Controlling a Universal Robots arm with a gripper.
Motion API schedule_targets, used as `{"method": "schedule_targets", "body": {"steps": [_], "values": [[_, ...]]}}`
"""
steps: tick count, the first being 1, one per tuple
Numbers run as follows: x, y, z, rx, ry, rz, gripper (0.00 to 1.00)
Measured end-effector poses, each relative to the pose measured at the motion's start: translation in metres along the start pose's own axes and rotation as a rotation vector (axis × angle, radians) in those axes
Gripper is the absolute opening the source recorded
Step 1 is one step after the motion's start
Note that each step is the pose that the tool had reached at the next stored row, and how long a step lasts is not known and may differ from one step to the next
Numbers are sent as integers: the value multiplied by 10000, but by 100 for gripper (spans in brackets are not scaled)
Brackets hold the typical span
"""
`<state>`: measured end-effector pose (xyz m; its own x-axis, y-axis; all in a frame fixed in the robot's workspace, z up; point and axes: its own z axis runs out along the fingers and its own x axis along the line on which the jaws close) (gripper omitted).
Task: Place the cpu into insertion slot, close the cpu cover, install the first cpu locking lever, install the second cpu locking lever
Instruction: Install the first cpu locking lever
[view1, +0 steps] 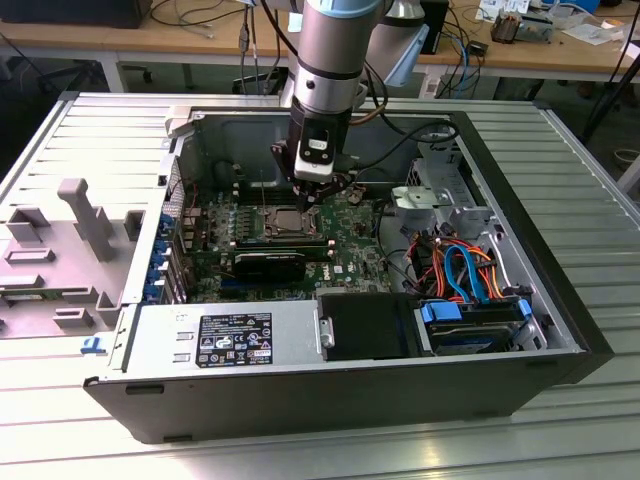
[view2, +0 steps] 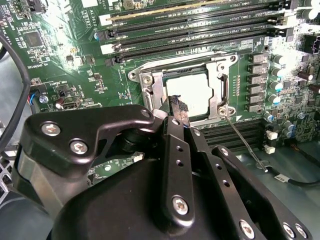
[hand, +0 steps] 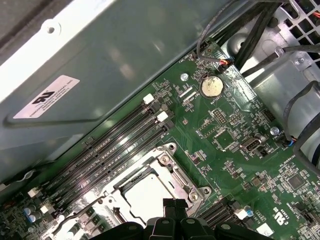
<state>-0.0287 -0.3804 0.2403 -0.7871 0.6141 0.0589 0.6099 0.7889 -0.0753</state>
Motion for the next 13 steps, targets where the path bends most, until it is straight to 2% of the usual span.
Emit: {"method": "schedule_targets", "body": {"steps": [13], "values": [[0, 0, 0, 15, -19, -247, 11]]}}
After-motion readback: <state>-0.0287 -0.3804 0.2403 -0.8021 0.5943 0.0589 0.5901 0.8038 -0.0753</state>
